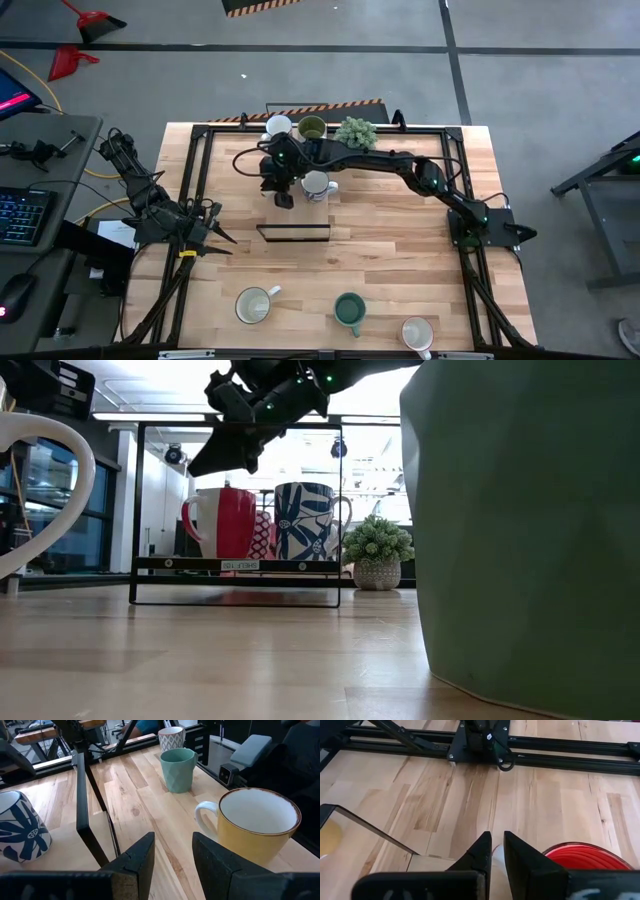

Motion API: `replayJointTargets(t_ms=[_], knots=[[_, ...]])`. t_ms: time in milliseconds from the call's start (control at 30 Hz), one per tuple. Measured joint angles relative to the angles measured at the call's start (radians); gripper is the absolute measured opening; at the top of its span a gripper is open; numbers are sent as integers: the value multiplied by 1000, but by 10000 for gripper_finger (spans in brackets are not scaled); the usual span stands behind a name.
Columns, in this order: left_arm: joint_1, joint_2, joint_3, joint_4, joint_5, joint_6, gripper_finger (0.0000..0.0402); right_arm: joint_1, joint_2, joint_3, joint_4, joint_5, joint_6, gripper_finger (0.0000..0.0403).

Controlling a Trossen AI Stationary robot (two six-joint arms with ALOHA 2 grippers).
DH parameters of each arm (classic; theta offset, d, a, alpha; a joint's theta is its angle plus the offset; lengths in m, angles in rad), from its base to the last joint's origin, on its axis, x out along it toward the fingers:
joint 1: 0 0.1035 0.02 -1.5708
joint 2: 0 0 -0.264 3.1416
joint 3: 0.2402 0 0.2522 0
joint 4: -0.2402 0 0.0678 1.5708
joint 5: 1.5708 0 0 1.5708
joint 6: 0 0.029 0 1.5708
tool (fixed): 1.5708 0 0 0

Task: Place coffee mugs
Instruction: Adjust the red mug on the shelf

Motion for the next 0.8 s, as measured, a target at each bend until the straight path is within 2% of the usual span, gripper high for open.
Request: replayJointTargets(t_ms=[800], knots=[[0, 0, 0, -14, 0, 0, 119, 6, 19, 0, 12, 40, -19, 28]])
